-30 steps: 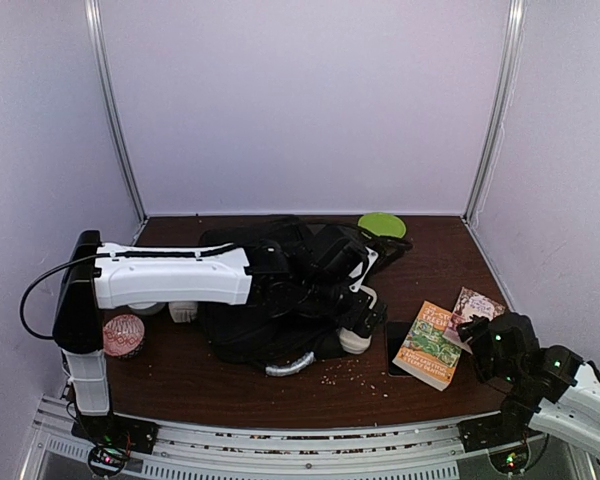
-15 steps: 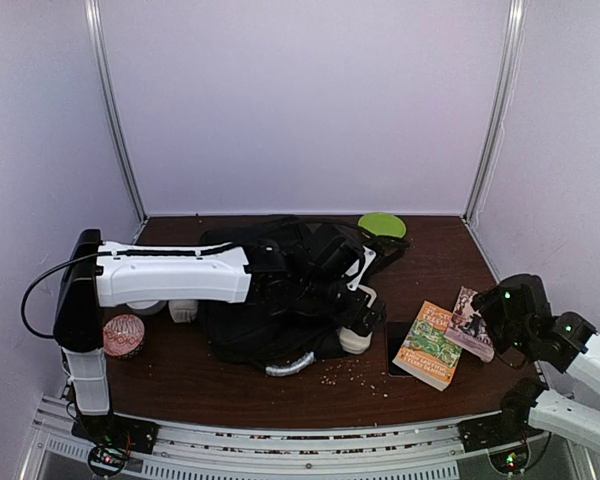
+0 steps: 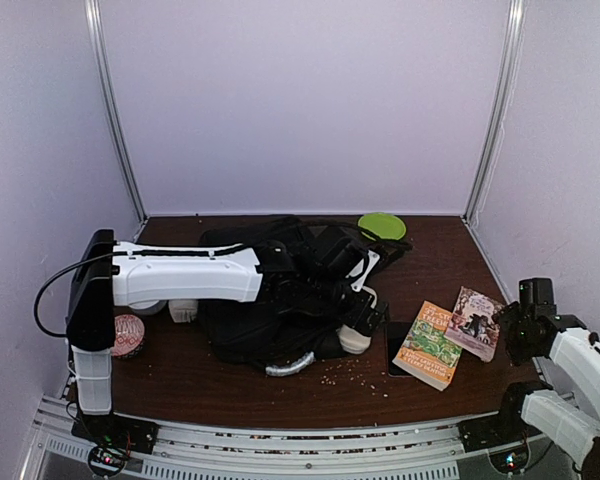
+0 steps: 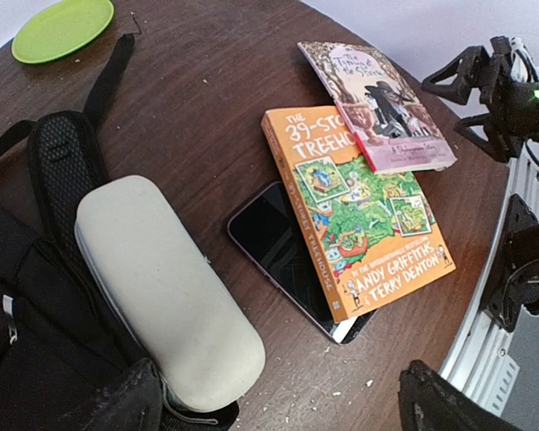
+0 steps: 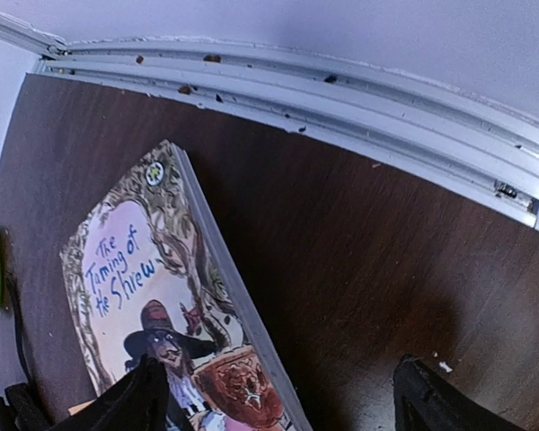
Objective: Pack the student bag
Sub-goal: Pick up the book from the center of the board.
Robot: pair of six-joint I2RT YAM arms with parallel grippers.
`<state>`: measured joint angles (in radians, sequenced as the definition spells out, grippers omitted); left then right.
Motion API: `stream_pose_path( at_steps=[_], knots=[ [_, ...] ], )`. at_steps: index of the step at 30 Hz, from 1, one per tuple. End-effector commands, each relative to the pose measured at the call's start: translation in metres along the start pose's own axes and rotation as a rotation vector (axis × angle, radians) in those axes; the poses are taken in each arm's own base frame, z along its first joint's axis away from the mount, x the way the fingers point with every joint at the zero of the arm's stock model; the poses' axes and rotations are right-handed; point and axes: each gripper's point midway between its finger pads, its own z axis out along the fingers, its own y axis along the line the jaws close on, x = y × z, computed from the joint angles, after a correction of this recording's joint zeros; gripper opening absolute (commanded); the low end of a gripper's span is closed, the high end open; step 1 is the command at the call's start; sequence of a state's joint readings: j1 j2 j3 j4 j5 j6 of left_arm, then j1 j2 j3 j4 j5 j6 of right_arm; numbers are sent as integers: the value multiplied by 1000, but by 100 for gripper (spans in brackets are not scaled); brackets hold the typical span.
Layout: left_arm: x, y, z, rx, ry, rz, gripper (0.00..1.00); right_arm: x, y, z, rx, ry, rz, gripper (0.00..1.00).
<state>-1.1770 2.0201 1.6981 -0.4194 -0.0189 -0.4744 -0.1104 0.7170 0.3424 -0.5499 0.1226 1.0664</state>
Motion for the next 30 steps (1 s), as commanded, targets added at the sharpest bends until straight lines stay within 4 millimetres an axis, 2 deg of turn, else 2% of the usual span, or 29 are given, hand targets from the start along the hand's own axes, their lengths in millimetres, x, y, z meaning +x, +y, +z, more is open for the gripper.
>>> stream_pose_path(
  at_steps=[1, 7, 12, 17, 25, 29, 30],
  knots=[
    [-14, -3, -1, 23, -40, 9, 94, 15, 8, 12, -59, 74, 3, 86],
    [-11, -1, 0, 16, -35, 7, 94, 33, -3, 26, -43, 130, 16, 84],
    [-10, 0, 0, 13, -36, 5, 93, 47, -12, 33, -30, 179, 3, 75],
    [-6, 3, -2, 5, -31, 2, 93, 50, -9, 30, -63, 193, -12, 51],
    [-4, 3, -4, 5, -29, -7, 93, 57, -4, 22, -128, 222, -20, 19],
    [-2, 5, -6, 0, -26, -14, 93, 53, 4, 13, -164, 214, -42, 0],
    [-2, 5, -6, -2, -28, -15, 93, 50, 7, 9, -176, 209, -52, 0]
  ],
)
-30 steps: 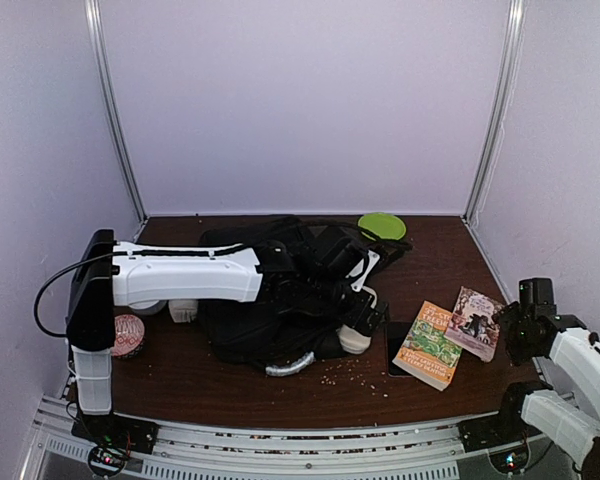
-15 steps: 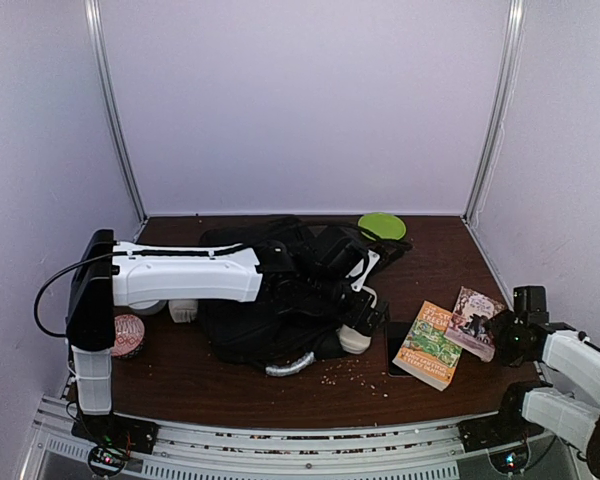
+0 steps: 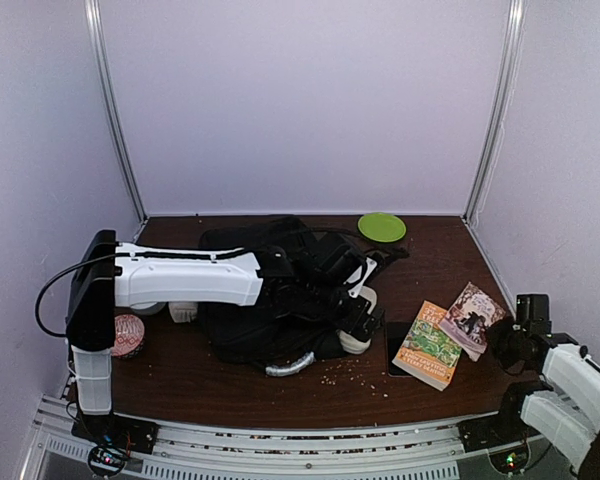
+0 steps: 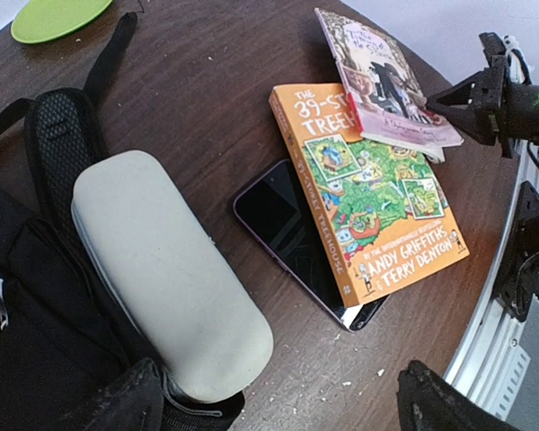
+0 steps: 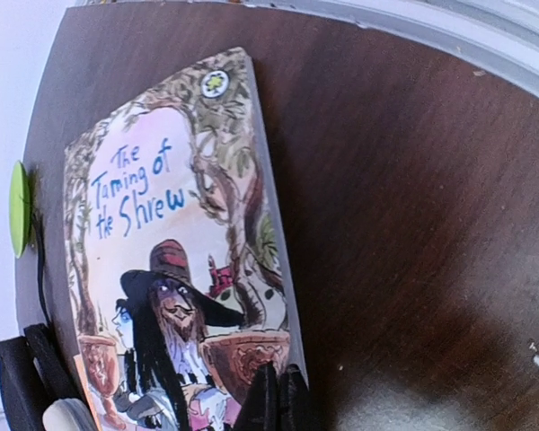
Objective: Pack the student bag
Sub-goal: Pick up the book from the center of the board.
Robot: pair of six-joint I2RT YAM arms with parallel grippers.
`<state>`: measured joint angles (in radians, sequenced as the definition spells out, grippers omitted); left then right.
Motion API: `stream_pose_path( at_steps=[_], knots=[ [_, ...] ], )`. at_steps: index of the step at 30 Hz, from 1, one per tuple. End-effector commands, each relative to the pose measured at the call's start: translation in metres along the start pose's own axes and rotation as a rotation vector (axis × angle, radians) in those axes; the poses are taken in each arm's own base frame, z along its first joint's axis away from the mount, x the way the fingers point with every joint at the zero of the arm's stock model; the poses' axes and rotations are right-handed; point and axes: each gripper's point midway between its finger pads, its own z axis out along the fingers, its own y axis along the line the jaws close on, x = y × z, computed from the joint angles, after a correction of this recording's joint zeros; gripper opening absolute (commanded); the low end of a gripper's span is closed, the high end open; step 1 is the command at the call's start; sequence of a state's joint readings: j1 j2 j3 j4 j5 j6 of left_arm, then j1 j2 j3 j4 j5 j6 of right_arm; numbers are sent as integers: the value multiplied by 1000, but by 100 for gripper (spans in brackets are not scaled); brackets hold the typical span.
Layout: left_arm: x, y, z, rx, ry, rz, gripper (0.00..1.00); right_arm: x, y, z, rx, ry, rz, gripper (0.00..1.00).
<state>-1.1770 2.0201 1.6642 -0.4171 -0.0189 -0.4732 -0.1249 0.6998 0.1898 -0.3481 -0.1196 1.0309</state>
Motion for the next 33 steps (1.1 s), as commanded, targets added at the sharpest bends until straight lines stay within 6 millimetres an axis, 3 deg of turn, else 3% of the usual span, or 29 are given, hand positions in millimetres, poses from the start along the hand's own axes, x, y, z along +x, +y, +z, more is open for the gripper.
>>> stream_pose_path(
  at_steps=[1, 7, 15, 18, 22, 29, 33],
  knots=[
    [-16, 2, -13, 5, -59, -19, 93, 6, 3, -11, -10, 41, -42, 0],
    [-22, 6, -22, -23, -88, -32, 92, 4, 32, -35, -95, 53, -128, 0],
    [-41, 20, -50, -89, -173, -81, 93, -4, 102, -85, -333, -14, -227, 0],
    [-40, 26, -55, -96, -185, -112, 93, 6, 120, -95, -385, 22, -276, 0],
    [-29, 31, -54, -104, -170, -133, 93, 38, 132, -92, -422, 118, -349, 0],
    [-5, 39, -47, -119, -119, -159, 92, 89, 137, -76, -428, 232, -417, 0],
    [2, 41, -45, -123, -104, -165, 92, 101, 130, -66, -375, 257, -461, 0]
  ],
)
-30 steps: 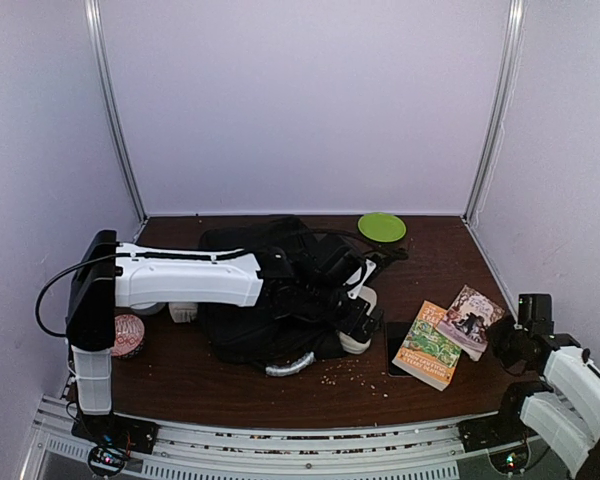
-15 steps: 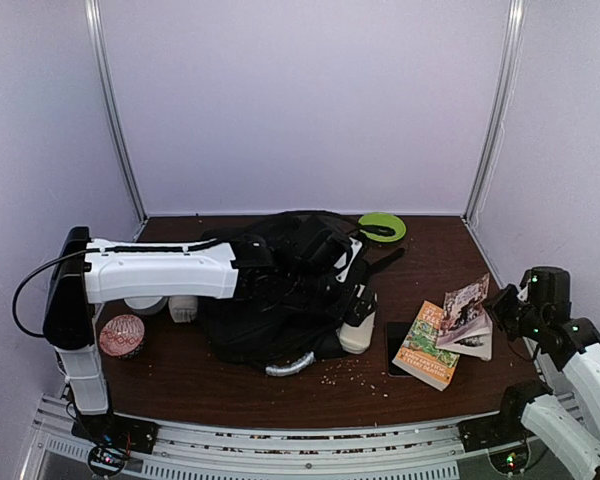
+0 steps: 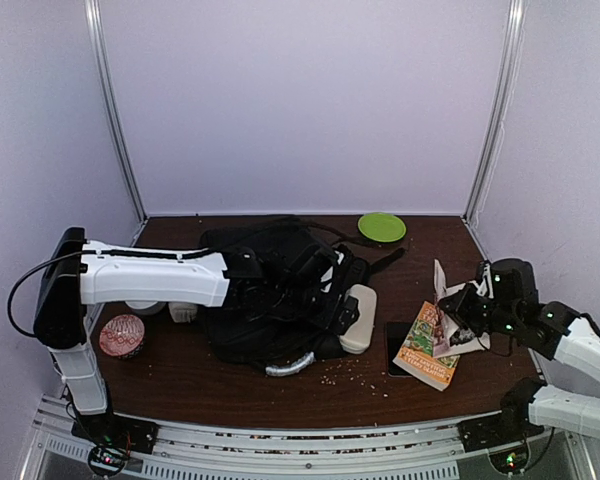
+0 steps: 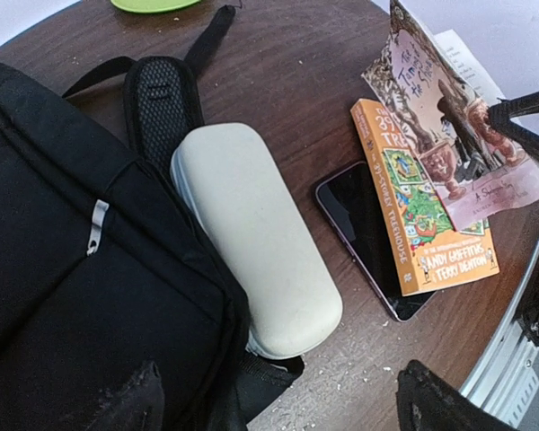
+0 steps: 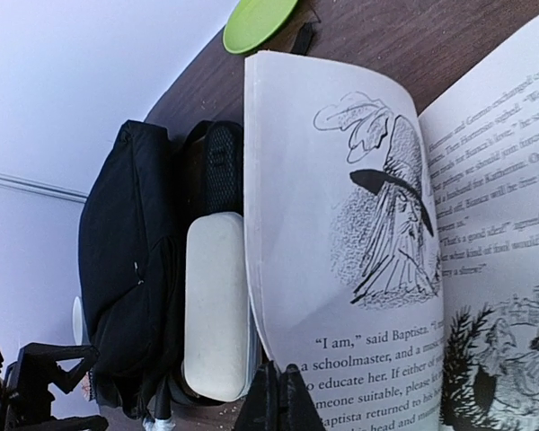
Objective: Pack the student bag
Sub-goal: Pick up the book from the center of the board.
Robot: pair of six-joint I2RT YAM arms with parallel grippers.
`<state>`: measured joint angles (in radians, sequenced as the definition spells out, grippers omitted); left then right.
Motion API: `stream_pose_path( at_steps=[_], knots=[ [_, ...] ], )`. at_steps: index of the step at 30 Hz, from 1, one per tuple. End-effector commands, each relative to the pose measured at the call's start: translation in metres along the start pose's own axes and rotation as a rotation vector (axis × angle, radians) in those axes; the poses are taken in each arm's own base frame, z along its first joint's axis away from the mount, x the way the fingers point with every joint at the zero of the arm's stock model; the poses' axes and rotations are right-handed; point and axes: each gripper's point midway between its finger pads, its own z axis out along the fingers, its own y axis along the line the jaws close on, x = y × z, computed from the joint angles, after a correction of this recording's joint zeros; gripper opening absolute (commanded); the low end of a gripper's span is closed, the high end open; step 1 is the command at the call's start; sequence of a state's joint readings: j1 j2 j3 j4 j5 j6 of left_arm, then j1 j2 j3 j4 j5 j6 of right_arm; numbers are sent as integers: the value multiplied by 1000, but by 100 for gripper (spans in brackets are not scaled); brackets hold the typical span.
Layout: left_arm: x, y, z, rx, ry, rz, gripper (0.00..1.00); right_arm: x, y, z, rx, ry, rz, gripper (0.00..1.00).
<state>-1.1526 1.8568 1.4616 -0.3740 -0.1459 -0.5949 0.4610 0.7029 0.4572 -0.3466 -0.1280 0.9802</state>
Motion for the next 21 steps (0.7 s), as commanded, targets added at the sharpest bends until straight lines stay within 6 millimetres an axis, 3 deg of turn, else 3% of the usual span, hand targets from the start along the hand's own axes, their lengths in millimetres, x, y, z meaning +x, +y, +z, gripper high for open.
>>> stream_pose_path(
  at_steps=[1, 5, 12, 16, 19, 21],
  knots=[
    [-10, -1, -9, 11, -41, -31, 92, 14, -24, 11, 101, 29, -5, 0],
    [-7, 1, -10, 9, -38, -30, 92, 5, -21, 4, 74, -32, -5, 0],
    [-13, 1, -15, 3, -57, -24, 92, -11, 44, -17, -127, -16, -37, 0],
    [-14, 4, -21, -4, -68, -28, 92, -11, 71, -26, -210, -1, -36, 0],
    [-12, 7, -23, -15, -68, -32, 92, -2, 77, -24, -242, 29, -21, 0],
    [-9, 9, -23, -18, -66, -35, 92, 6, 65, -17, -215, 42, -14, 0]
  ],
)
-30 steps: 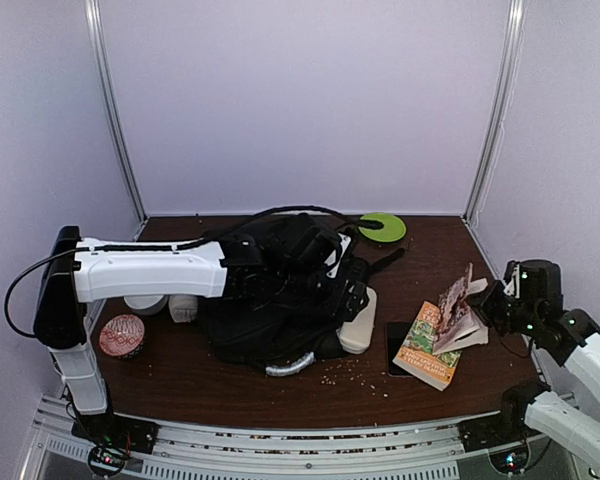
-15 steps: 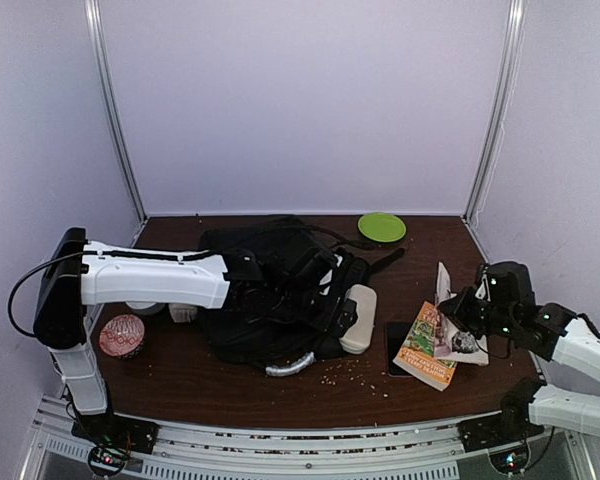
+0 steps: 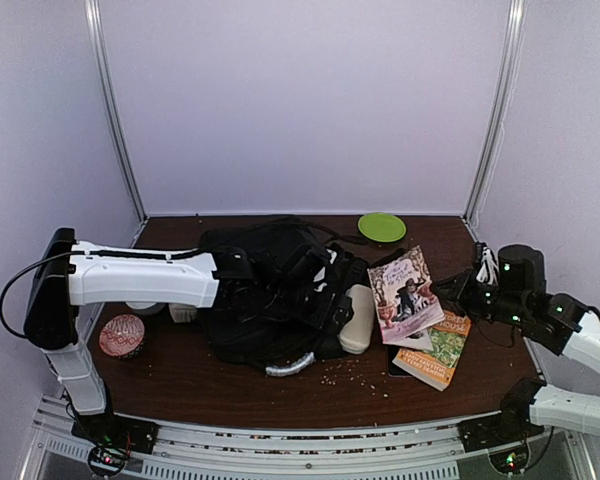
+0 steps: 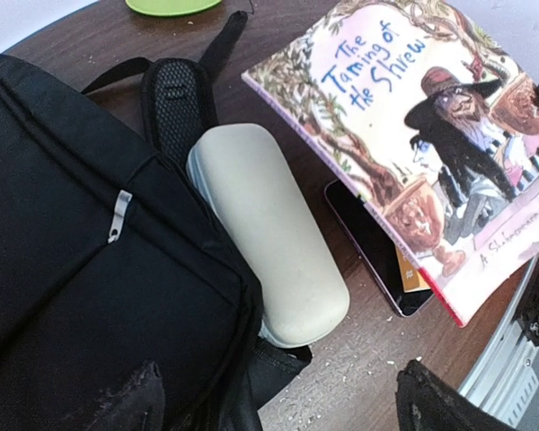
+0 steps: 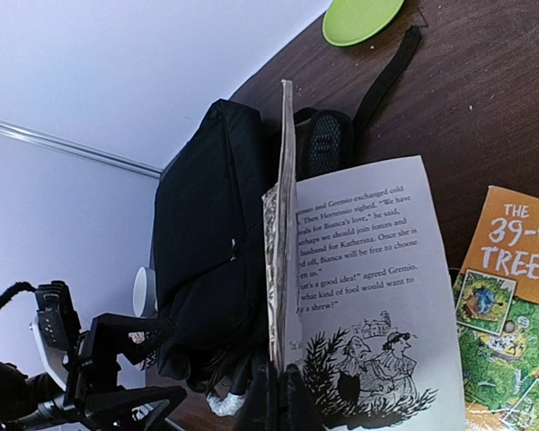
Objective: Pack the student bag
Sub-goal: Pick up the book from the center of the board.
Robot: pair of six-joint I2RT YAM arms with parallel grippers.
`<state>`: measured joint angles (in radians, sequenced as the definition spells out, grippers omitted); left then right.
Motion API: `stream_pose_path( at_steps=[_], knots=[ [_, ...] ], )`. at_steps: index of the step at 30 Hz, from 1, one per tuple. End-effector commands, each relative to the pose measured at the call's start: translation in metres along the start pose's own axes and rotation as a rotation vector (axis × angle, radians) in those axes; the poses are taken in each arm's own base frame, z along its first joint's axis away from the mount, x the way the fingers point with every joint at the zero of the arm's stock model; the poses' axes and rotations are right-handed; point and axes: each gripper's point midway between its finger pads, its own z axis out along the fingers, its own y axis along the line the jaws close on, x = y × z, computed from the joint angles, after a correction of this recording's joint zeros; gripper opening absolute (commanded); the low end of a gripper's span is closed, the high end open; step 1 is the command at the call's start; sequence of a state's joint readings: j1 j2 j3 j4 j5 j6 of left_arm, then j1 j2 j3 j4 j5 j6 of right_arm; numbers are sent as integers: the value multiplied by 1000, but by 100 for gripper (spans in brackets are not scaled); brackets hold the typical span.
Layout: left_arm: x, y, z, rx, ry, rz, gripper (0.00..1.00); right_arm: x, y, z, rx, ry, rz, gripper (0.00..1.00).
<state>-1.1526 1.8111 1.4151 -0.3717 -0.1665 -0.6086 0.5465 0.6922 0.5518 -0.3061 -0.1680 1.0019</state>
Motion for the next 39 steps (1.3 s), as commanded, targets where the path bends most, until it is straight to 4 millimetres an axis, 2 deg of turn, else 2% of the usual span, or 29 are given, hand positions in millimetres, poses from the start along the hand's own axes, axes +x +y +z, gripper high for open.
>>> stream_pose_path(
  at_steps=[1, 6, 10, 15, 19, 21, 23, 25, 26, 28, 31, 39],
  knots=[
    [-11, 3, -11, -2, -51, -22, 92, 11, -3, 6, -14, 22, 16, 0],
    [-3, 2, -4, 2, -27, -20, 92, 32, -59, 18, 128, 38, 11, 0],
    [0, -6, 4, 38, -3, -20, 92, 42, -90, 21, 210, 37, -6, 0],
    [2, -23, 19, 131, 34, -53, 92, 45, -117, 16, 316, 24, -29, 0],
    [-1, -33, 25, 180, 40, -78, 92, 46, -125, 9, 354, 27, -53, 1],
    [-4, -37, 25, 194, 36, -80, 92, 48, -124, 8, 346, 39, -60, 21],
    [-6, -38, 26, 198, 30, -82, 92, 49, -123, 6, 345, 48, -54, 45],
    [-7, -39, 28, 197, 29, -82, 92, 51, -125, 4, 357, 57, -42, 60],
    [-8, -38, 29, 196, 28, -81, 92, 52, -126, 3, 362, 60, -36, 65],
    [-9, -39, 30, 195, 27, -81, 92, 55, -127, 3, 362, 66, -15, 72],
    [-10, -39, 31, 190, 25, -79, 91, 61, -126, 7, 335, 84, 29, 76],
    [-6, -36, 32, 179, 35, -76, 91, 90, -129, 23, 270, 187, 145, 77]
  ],
)
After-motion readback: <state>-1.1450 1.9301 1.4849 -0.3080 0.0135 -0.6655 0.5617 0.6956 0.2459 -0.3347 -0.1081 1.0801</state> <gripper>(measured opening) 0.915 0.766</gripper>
